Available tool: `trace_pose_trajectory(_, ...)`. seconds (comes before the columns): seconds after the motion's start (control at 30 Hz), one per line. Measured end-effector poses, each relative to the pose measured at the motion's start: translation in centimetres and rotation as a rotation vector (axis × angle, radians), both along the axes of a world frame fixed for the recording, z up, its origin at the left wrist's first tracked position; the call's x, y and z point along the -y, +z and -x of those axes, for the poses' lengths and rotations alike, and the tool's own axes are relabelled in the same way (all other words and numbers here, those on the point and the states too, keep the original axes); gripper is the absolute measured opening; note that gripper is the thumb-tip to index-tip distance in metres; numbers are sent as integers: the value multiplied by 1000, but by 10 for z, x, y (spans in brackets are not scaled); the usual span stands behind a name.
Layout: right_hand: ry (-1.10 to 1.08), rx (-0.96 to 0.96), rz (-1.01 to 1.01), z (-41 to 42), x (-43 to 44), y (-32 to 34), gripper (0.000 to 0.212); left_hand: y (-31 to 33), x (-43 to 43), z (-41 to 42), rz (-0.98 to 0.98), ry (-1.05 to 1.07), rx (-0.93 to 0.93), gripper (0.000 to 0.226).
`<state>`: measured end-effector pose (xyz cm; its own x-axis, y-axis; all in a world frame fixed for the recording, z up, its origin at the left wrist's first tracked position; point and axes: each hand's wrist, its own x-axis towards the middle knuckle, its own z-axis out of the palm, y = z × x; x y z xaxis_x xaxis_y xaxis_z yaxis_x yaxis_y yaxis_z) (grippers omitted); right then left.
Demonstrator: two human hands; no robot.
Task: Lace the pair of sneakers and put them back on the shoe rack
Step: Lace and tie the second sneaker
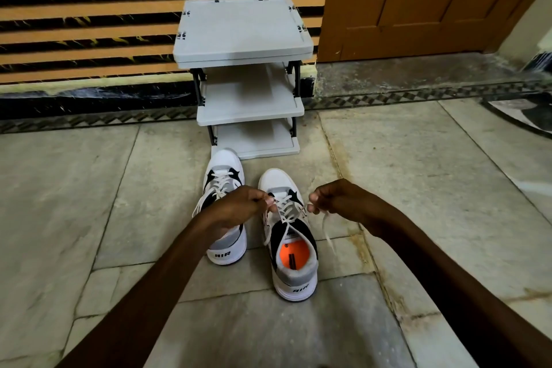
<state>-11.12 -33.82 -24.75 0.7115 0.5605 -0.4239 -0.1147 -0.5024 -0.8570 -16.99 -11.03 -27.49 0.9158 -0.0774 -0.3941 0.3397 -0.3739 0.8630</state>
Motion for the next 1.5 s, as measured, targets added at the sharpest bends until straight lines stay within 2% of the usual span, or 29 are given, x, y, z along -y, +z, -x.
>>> trace_pose_trajectory(0.1,-68,-38,-106,2,-6,-11,24,4,9,0,112,103,-8,21)
trace_pose_trajectory(0.23,-179,-53,-223,5,-12,-27,18,-6,20,0,354,305,22,15)
trace_pose_trajectory(0.3,-230,-46,-248,6,-16,-33,17,-9,23,0,401,382,51,15)
trace_pose_trajectory(0.43,-381,-108,-336,9,-29,-36,13,-18,32,1,376,495,109,14)
trace_pose_trajectory(0.6,-584,-143,-305,16,-48,-44,22,-35,41,-1,174,610,199,18)
trace_pose_trajectory(0.77,-669,-196,-370,13,-52,-48,15,-37,46,1,141,546,256,30)
trace_pose_trajectory(0.83,-642,-221,-379,11,-52,-48,16,-39,46,4,26,468,321,35)
trace_pose_trajectory(1.1,-468,-204,-175,-1,-48,-52,21,-40,48,6,-368,116,478,54)
trace_pose_trajectory(1.23,-524,-248,-202,0,-47,-51,17,-35,49,9,-504,20,554,55)
trace_pose_trajectory(1.3,-564,-332,-261,1,-48,-51,20,-34,46,9,-575,12,577,52)
trace_pose_trajectory(1.5,-517,-520,-472,1,-41,-46,26,-33,40,8,-533,27,497,51)
